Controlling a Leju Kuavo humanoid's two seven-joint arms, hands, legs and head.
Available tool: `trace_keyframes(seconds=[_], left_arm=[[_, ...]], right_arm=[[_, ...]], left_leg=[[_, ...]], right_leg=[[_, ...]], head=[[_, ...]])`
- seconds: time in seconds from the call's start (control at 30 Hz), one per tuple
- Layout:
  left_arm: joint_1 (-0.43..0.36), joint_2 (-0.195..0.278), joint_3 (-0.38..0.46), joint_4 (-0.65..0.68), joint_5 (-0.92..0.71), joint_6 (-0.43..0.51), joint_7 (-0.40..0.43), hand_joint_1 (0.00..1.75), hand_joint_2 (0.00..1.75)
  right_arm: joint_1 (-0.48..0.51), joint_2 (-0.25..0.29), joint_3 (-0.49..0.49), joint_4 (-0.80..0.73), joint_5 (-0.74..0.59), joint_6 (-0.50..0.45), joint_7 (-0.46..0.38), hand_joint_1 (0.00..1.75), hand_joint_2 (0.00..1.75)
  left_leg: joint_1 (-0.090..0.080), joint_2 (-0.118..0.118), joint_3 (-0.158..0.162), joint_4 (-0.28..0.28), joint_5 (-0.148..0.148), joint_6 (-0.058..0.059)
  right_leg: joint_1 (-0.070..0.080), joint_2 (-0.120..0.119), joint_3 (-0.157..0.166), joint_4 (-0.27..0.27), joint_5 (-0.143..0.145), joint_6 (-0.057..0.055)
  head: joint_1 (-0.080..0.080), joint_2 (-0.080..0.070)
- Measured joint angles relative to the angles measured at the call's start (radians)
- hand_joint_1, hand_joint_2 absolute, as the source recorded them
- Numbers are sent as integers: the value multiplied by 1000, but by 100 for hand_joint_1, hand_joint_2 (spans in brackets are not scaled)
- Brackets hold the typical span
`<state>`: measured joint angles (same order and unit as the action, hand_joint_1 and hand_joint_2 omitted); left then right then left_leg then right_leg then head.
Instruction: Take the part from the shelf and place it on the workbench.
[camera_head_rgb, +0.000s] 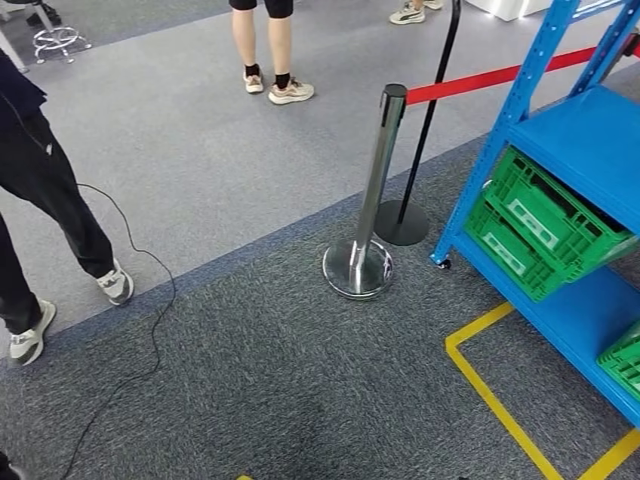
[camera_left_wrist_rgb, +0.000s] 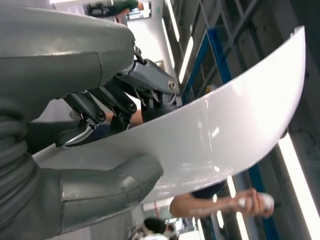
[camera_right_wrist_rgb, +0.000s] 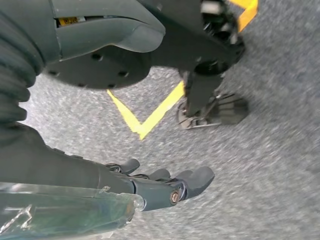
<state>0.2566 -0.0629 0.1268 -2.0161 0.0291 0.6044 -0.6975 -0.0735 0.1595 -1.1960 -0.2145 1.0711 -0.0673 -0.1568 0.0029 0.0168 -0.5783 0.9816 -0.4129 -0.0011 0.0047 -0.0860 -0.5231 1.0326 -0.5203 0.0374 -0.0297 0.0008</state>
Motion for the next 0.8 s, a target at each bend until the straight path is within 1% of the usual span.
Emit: trace_keyframes(seconds=[0.03,0.07,0.1,0.13,0.17,0.2,0.23,0.27,0.3,0.33,0.37,0.4,0.43,0.47,0.5,0.53,0.57,0.6,0.63,0.67,0.7,0.73,0.77,0.8], left_arm=[[-6,1,-5,0,-4,1,0,175,175],[-12,1,-10,0,-9,2,-1,175,175],[-17,2,-16,1,-13,3,-1,175,175],[-20,4,-22,1,-16,3,-1,175,175],[-21,6,-25,2,-16,3,-1,175,175],[-21,8,-28,2,-17,3,-1,175,175],[-21,10,-30,2,-17,3,-1,175,175],[-21,12,-31,2,-17,3,-1,175,175],[-22,14,-33,3,-17,3,-1,175,175],[-23,16,-35,3,-17,3,-1,175,175],[-24,19,-36,3,-17,3,-1,175,175],[-24,21,-36,3,-16,4,-1,175,175],[-24,23,-37,3,-16,4,-1,175,175],[-24,25,-37,3,-16,4,-1,175,175],[-25,26,-38,3,-16,4,-1,175,175],[-27,28,-40,3,-16,5,-1,175,175],[-29,30,-41,3,-16,5,-1,175,175],[-30,31,-42,4,-16,5,0,175,175],[-29,32,-42,6,-16,4,1,175,175],[-26,33,-43,7,-17,3,3,175,175],[-24,33,-43,8,-21,1,6,175,175],[-23,33,-43,8,-25,-1,10,175,175],[-23,33,-44,8,-30,-4,13,175,175],[-24,33,-45,8,-35,-5,16,175,175]], right_arm=[[-2,0,0,0,-1,0,-12,0,175],[-2,0,-1,0,-3,-1,-24,0,175],[-1,0,-1,0,-4,-1,-34,0,175],[0,-1,-3,0,-6,0,-41,0,175],[2,-1,-4,0,-6,1,-46,0,175],[3,-2,-5,0,-6,1,-49,0,175],[3,-2,-6,0,-6,2,-50,0,175],[2,-2,-6,0,-6,1,-49,0,175],[1,-2,-6,0,-6,1,-48,0,175],[1,-2,-7,0,-5,0,-47,0,175],[1,-2,-7,0,-5,-1,-46,0,175],[0,-2,-7,0,-5,-2,-45,0,175],[0,-1,-7,0,-4,-2,-44,0,175],[-1,-1,-7,0,-4,-3,-44,0,175],[-2,0,-8,0,-4,-3,-44,0,175],[-2,0,-8,0,-4,-3,-42,0,175],[-2,0,-8,0,-4,-3,-37,0,175],[0,0,-8,0,-3,-3,-28,0,175],[2,0,-9,0,-3,-3,-14,0,175],[4,1,-10,0,-1,-4,4,0,175],[5,2,-10,0,2,-4,20,0,175],[5,3,-10,0,5,-5,34,0,175],[5,5,-11,0,8,-5,43,0,175],[5,6,-11,1,10,-4,45,0,175]], left_leg=[[2,-9,0,-1,2,6],[3,-19,-2,-1,3,9],[2,-31,-3,-1,4,12],[2,-44,-4,-1,4,13],[1,-58,-4,0,5,14],[1,-73,-4,0,5,13],[2,-88,-3,0,6,12],[3,-102,-3,1,7,9],[2,-116,-5,4,7,5],[3,-128,-7,5,8,0],[4,-139,-11,6,9,-7],[5,-150,-14,5,12,-14],[8,-158,-17,4,15,-20],[8,-148,-21,7,12,-25],[7,-125,-31,24,0,-29],[5,-93,-50,61,-23,-31],[3,-60,-77,118,-56,-34],[3,-42,-109,186,-89,-36],[4,-34,-137,246,-112,-38],[4,-31,-152,279,-118,-38],[4,-29,-149,275,-104,-37],[3,-22,-127,233,-76,-35],[1,-2,-92,169,-42,-31],[-3,26,-55,101,-17,-27]], right_leg=[[-1,31,-22,47,-28,4],[-2,60,-53,114,-63,6],[-2,75,-88,187,-95,6],[-2,82,-119,246,-115,6],[-2,84,-135,271,-114,5],[-3,87,-132,255,-92,3],[-4,94,-111,201,-55,2],[-7,115,-80,128,-15,0],[-11,140,-51,60,14,0],[-13,158,-31,12,32,-2],[-13,169,-21,-11,37,-4],[-10,163,-18,-14,35,-8],[-9,150,-16,-15,38,-15],[-8,138,-14,-17,41,-22],[-8,125,-12,-20,45,-28],[-9,112,-12,-23,47,-34],[-7,99,-12,-24,48,-38],[-5,85,-12,-25,47,-41],[-3,70,-13,-24,46,-42],[-2,55,-12,-24,45,-44],[-1,40,-12,-24,43,-44],[-1,26,-10,-24,41,-43],[1,13,-7,-24,39,-42],[4,2,-5,-23,35,-38]], head=[[2,0],[5,0],[6,0],[6,0],[7,0],[7,0],[7,0],[7,0],[7,0],[7,0],[6,0],[6,0],[7,0],[6,0],[4,0],[2,0],[-1,0],[-2,0],[-2,0],[-2,0],[-2,0],[-2,0],[-2,0],[-3,0]])
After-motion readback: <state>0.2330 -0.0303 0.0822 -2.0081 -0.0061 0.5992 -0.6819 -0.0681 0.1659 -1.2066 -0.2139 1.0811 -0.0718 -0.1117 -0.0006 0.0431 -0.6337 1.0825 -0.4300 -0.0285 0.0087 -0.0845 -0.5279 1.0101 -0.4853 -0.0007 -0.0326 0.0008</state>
